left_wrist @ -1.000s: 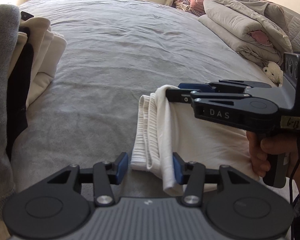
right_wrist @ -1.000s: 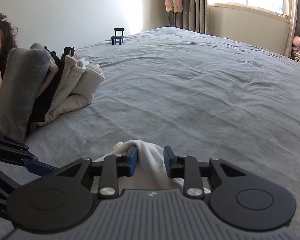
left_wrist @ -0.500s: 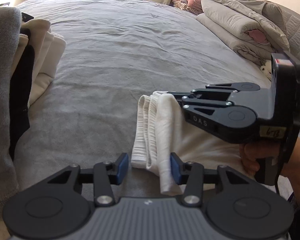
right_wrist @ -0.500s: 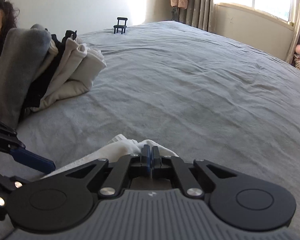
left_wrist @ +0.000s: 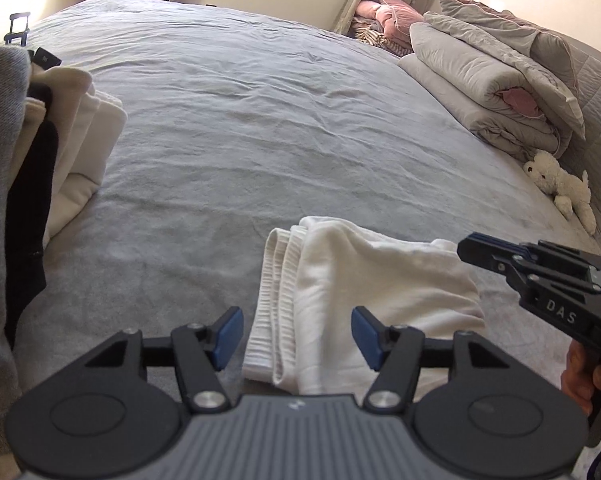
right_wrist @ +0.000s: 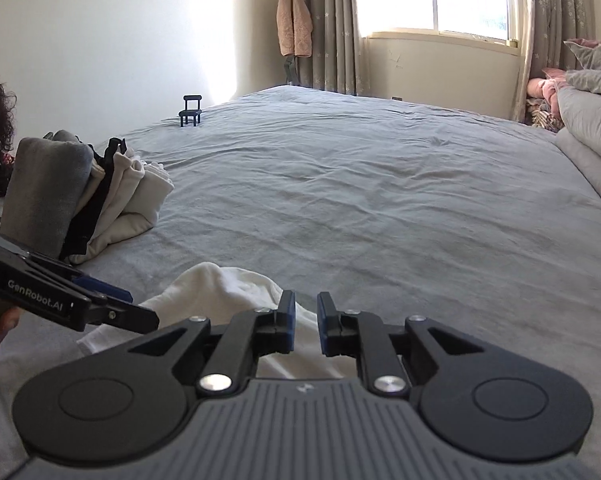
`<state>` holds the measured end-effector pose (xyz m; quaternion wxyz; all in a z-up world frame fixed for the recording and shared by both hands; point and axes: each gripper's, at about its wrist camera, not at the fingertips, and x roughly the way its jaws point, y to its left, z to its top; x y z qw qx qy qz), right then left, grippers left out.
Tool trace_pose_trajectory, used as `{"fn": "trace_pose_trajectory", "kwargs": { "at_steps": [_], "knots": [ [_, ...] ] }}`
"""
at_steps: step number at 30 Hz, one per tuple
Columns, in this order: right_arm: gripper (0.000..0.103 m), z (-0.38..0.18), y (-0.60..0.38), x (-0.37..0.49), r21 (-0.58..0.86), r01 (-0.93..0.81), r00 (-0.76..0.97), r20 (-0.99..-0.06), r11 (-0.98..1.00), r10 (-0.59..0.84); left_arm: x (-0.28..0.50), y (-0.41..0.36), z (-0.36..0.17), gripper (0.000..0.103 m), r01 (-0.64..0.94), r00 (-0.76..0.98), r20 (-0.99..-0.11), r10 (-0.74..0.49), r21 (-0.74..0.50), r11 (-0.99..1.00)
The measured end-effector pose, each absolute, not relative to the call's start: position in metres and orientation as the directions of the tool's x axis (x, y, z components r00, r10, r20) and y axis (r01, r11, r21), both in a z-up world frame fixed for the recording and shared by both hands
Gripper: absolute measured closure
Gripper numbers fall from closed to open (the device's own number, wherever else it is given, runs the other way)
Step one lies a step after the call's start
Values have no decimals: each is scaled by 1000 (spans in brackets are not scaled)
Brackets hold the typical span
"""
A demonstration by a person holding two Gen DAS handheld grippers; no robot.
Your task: Fold clothes
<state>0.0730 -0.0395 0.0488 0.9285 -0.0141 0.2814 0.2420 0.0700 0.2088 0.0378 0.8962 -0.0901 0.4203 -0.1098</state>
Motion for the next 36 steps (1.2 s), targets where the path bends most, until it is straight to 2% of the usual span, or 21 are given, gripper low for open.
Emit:
{"fn": "trace_pose_trajectory", "kwargs": {
  "at_steps": [1, 2, 4, 8, 11, 14, 15, 17, 18, 19, 22, 26, 27, 28, 29, 31, 36],
  "knots": [
    [86, 38, -42, 77, 151, -438, 702, -558, 886, 442, 72, 205, 36, 46, 120, 622, -738, -261, -240, 963],
    [86, 28, -43, 80, 179, -420, 690, -574, 890, 441, 76, 203, 32, 56, 115, 616, -746, -253, -232, 966],
    [88, 9, -43, 85, 192, -399, 697, -571, 896, 433, 81, 201, 28, 61, 109, 612, -752, -245, -226, 968],
    [91, 22, -37, 93, 64, -403, 736, -570, 913, 365, 81, 202, 29, 63, 107, 614, -750, -246, -230, 967],
    [88, 21, -44, 105, 8, -360, 750, -592, 933, 294, 81, 210, 28, 62, 96, 610, -745, -270, -268, 959],
    [84, 22, -69, 102, 108, -315, 752, -577, 943, 317, 81, 215, 30, 60, 88, 610, -738, -289, -300, 950],
    [75, 25, -75, 96, 128, -315, 755, -567, 940, 330, 80, 216, 31, 60, 85, 613, -734, -293, -307, 948],
    [68, 30, -85, 84, 156, -324, 763, -540, 933, 355, 77, 216, 37, 59, 79, 632, -721, -286, -306, 949],
    [56, 32, -90, 77, 172, -327, 769, -524, 929, 367, 74, 215, 40, 58, 80, 642, -713, -283, -304, 949],
    [51, 33, -96, 73, 203, -328, 769, -509, 922, 386, 70, 213, 46, 58, 94, 656, -700, -282, -295, 951],
    [51, 31, -107, 75, 319, -340, 732, -501, 885, 462, 56, 204, 61, 56, 138, 696, -660, -283, -264, 955],
    [51, 16, -109, 92, 460, -317, 641, -541, 830, 544, 27, 173, 67, 54, 320, 691, -619, -373, -201, 926],
    [53, 11, -108, 97, 487, -301, 630, -544, 820, 554, 22, 164, 65, 54, 370, 671, -616, -413, -205, 906],
    [70, 8, -107, 100, 497, -293, 631, -542, 817, 555, 20, 155, 61, 54, 408, 649, -617, -445, -212, 888],
    [83, 5, -106, 102, 510, -289, 628, -538, 810, 562, 19, 145, 56, 54, 436, 628, -625, -464, -211, 875],
    [86, 4, -102, 103, 524, -278, 629, -534, 805, 565, 19, 126, 45, 54, 484, 587, -644, -491, -207, 850],
    [92, 30, -97, 96, 430, -319, 673, -524, 844, 522, 27, 112, 26, 54, 492, 572, -690, -443, -144, 859]
  ]
}}
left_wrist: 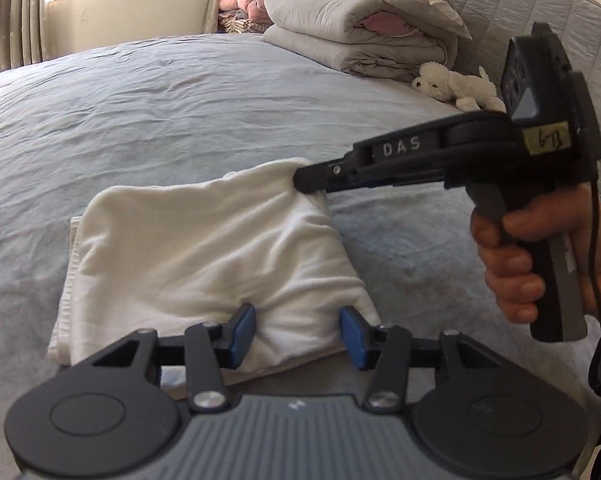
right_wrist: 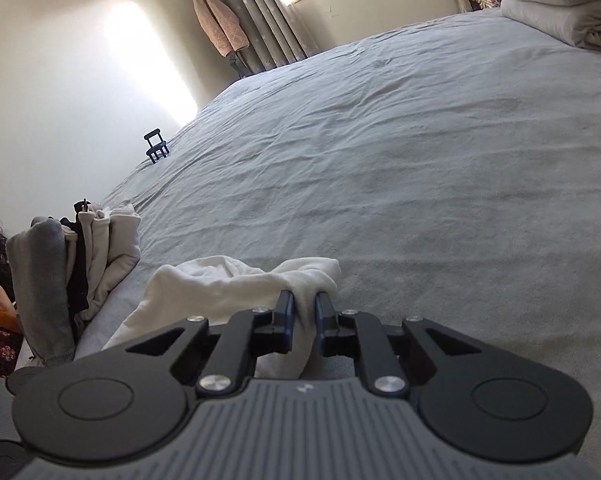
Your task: Fold clothes
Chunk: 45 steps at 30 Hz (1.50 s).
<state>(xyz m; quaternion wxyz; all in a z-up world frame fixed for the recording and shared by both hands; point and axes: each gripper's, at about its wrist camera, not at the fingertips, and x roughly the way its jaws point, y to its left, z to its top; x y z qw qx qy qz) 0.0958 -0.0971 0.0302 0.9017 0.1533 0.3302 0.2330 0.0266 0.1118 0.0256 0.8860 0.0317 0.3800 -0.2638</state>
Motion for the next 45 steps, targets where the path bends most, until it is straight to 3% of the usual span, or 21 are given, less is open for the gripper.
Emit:
{"fn": "trace_pose_trajectory", "kwargs": {
  "at_steps": [1, 6, 15, 18, 21, 26, 28, 30, 31, 38, 45],
  "knots": [
    [100, 36, -98, 95, 418, -326, 683, -516, 848, 517, 26, 113, 27, 55, 497, 567, -692, -447, -146, 855],
    [100, 22, -82, 115, 335, -333, 656, -589, 881, 472, 24, 114, 26, 55, 516, 560, -693, -454, -137, 845],
    [100, 30, -89, 120, 279, -307, 718, -559, 910, 414, 28, 121, 29, 55, 514, 544, -690, -478, -177, 839],
    [99, 33, -91, 115, 255, -299, 715, -578, 920, 393, 33, 137, 36, 54, 471, 561, -666, -491, -231, 851],
    [90, 41, -93, 103, 277, -341, 681, -586, 898, 439, 42, 160, 42, 50, 371, 616, -651, -445, -259, 892],
    [90, 49, -83, 87, 304, -392, 603, -628, 868, 492, 55, 191, 41, 52, 222, 658, -658, -367, -297, 929],
    [82, 41, -85, 85, 381, -351, 564, -643, 855, 518, 57, 196, 41, 52, 194, 664, -655, -360, -314, 929],
    [38, 29, -92, 84, 473, -276, 523, -656, 837, 543, 56, 196, 44, 51, 172, 688, -652, -318, -279, 945],
    [35, 25, -96, 80, 505, -258, 521, -645, 824, 558, 55, 197, 45, 50, 160, 698, -653, -293, -257, 953],
    [34, 12, -105, 68, 604, -217, 559, -567, 767, 605, 69, 205, 28, 49, 108, 666, -713, -218, -197, 975],
    [34, 7, -97, 65, 604, -280, 569, -522, 746, 636, 75, 217, 26, 53, 72, 653, -709, -266, -291, 954]
  ]
}}
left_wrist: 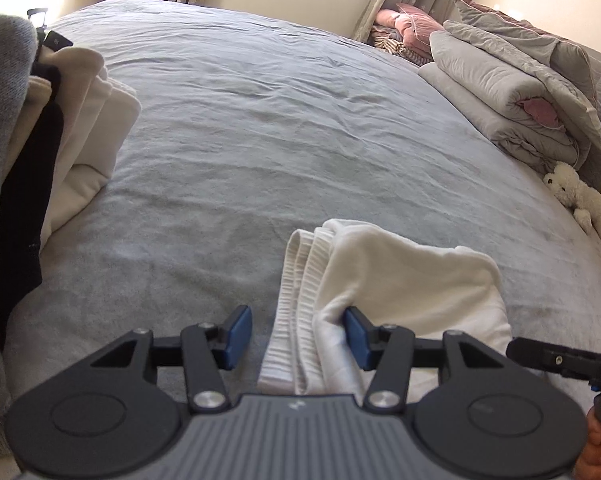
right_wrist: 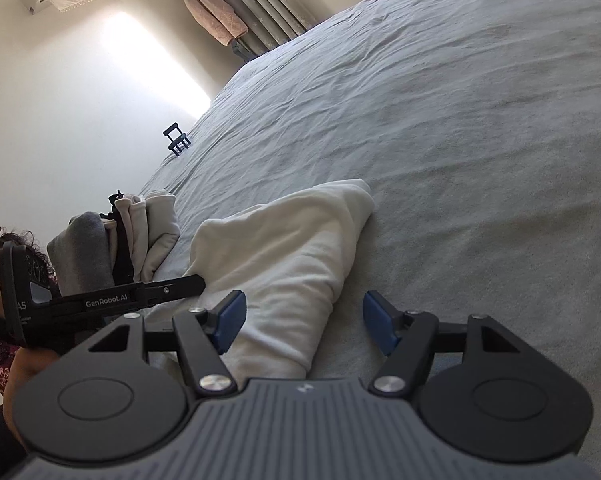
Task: Fold clothes
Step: 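Pinch the folded garment edge with the left gripper while the right gripper pinches the garment end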
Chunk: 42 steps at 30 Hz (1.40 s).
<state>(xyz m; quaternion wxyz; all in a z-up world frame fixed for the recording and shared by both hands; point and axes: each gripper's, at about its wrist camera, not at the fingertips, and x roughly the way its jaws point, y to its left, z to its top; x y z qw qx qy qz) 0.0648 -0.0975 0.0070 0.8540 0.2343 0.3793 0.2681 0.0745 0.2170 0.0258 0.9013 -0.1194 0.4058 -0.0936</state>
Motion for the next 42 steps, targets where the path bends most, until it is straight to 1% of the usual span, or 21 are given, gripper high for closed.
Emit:
{"fn": "trace_pose_trajectory", "kwargs": {
  "at_steps": [2, 6, 10, 12, 15, 16, 19, 22, 25, 27, 29, 30, 31, 32, 33, 34, 36, 37, 38, 39, 42],
  "knots": [
    [34, 4, -92, 63, 598, -301, 572, -510, 743, 643, 75, 219, 24, 66, 69, 648, -704, -290, -325, 943],
    [34, -3, -80, 61, 594, -331, 581, -483, 733, 655, 75, 220, 23, 73, 61, 645, -703, -298, -341, 938],
    [34, -6, -83, 62, 629, -309, 594, -459, 714, 661, 79, 228, 21, 79, 38, 635, -700, -327, -394, 918],
    [35, -7, -83, 61, 631, -303, 603, -453, 714, 656, 79, 230, 21, 81, 31, 633, -698, -334, -408, 912],
    [79, -5, -80, 58, 607, -300, 621, -462, 736, 633, 79, 229, 22, 81, 28, 634, -697, -335, -412, 911],
    [83, -3, -78, 58, 594, -297, 627, -469, 747, 622, 78, 229, 24, 81, 29, 634, -695, -338, -415, 909],
    [86, 5, -75, 55, 556, -295, 645, -485, 777, 591, 76, 229, 27, 81, 35, 634, -689, -350, -427, 904],
    [88, 31, -79, 50, 496, -333, 657, -488, 802, 575, 71, 228, 31, 81, 47, 623, -672, -401, -479, 877],
    [88, 60, -91, 40, 387, -356, 650, -552, 850, 523, 63, 214, 32, 81, 77, 591, -659, -465, -529, 845],
    [88, 71, -108, 31, 311, -343, 650, -603, 886, 463, 59, 201, 32, 78, 109, 578, -658, -482, -523, 845],
    [88, 68, -127, 21, 232, -325, 656, -643, 917, 395, 55, 186, 32, 74, 146, 571, -662, -485, -500, 854],
    [88, 60, -137, 17, 206, -319, 653, -659, 925, 372, 56, 181, 30, 73, 154, 562, -660, -499, -509, 847],
    [87, 51, -146, 15, 210, -311, 644, -671, 927, 368, 57, 177, 29, 69, 157, 553, -655, -515, -525, 837],
    [87, 41, -152, 15, 235, -300, 629, -680, 924, 377, 58, 174, 28, 61, 158, 547, -651, -526, -537, 829],
    [86, 33, -155, 17, 267, -285, 617, -684, 921, 389, 58, 170, 28, 58, 161, 546, -650, -528, -538, 828],
    [82, 29, -156, 20, 297, -269, 613, -681, 916, 401, 58, 166, 28, 54, 164, 545, -649, -531, -538, 827],
    [76, 29, -157, 27, 368, -249, 606, -662, 896, 440, 58, 158, 28, 50, 165, 549, -649, -526, -533, 830],
    [63, 32, -157, 30, 397, -249, 606, -648, 883, 462, 58, 156, 28, 46, 163, 550, -649, -525, -533, 830],
    [55, 35, -157, 32, 413, -246, 612, -636, 877, 471, 58, 154, 28, 42, 163, 550, -648, -527, -535, 829],
    [44, 37, -157, 34, 419, -239, 619, -629, 876, 470, 58, 151, 27, 40, 164, 548, -648, -529, -537, 827],
    [43, 36, -161, 37, 440, -202, 622, -633, 875, 462, 58, 145, 26, 32, 175, 539, -645, -542, -544, 821]
  ]
}}
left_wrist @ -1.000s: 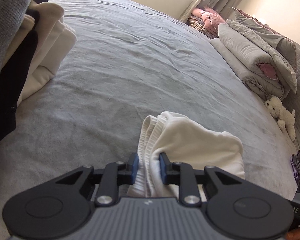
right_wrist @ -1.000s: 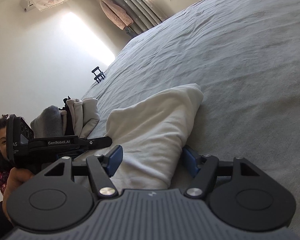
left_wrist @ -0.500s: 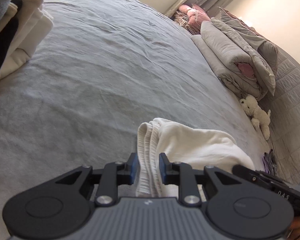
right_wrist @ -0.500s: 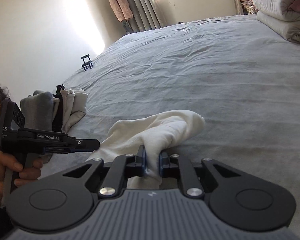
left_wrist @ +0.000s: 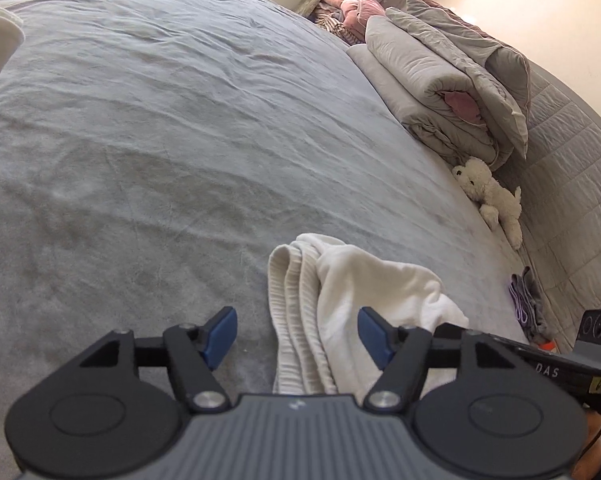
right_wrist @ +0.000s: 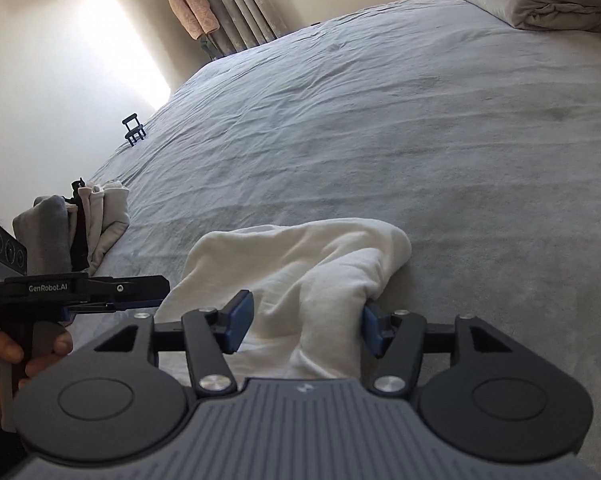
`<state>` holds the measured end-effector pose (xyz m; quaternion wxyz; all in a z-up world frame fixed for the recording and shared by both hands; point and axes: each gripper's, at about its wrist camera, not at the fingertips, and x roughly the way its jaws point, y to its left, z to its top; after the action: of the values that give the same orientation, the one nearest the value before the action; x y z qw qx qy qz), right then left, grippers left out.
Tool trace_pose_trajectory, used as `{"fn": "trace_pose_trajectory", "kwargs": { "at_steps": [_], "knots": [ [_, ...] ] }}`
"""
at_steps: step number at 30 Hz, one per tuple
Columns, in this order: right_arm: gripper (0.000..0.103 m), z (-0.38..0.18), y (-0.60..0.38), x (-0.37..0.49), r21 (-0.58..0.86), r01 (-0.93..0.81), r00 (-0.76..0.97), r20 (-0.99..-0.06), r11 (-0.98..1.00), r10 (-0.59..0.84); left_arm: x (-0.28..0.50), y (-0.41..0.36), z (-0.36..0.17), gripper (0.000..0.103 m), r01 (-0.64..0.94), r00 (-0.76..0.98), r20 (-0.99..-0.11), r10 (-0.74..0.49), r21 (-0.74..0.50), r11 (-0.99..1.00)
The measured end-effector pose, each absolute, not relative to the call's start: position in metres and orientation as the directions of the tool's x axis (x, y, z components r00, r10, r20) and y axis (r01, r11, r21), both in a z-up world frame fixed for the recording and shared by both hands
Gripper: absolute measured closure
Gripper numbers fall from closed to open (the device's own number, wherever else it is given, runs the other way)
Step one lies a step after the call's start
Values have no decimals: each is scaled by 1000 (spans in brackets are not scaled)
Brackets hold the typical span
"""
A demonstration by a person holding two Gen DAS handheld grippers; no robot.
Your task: Fold clothes
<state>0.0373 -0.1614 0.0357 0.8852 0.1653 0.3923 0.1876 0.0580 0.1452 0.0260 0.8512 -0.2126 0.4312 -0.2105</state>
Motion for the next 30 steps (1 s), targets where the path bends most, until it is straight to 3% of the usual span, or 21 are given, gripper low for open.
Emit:
{"fn": "trace_pose_trajectory", "kwargs": {
  "at_steps": [2, 10, 12, 14, 16, 17, 20, 30],
  "knots": [
    [43, 33, -169, 37, 484, -167, 616, -629, 859, 474, 57, 141, 25, 28, 185, 536, -643, -547, -543, 819],
    [43, 21, -185, 62, 573, -70, 628, -611, 817, 482, 58, 121, 23, 28, 209, 536, -676, -506, -474, 855],
    [43, 19, -182, 70, 562, -80, 631, -611, 823, 478, 58, 119, 23, 31, 210, 540, -680, -495, -461, 862],
    [48, 20, -176, 74, 524, -104, 644, -612, 845, 459, 58, 117, 23, 40, 210, 545, -684, -484, -448, 869],
    [70, 20, -173, 75, 506, -116, 655, -608, 855, 449, 60, 116, 22, 51, 209, 546, -690, -475, -437, 875],
    [73, 20, -171, 75, 493, -122, 661, -607, 861, 441, 60, 116, 21, 58, 208, 546, -693, -471, -433, 877],
    [76, 27, -168, 71, 437, -150, 689, -597, 887, 411, 61, 115, 22, 67, 214, 547, -693, -470, -427, 879],
    [72, 22, -165, 73, 378, -165, 702, -604, 911, 377, 59, 114, 21, 68, 234, 562, -685, -463, -406, 883]
  ]
}}
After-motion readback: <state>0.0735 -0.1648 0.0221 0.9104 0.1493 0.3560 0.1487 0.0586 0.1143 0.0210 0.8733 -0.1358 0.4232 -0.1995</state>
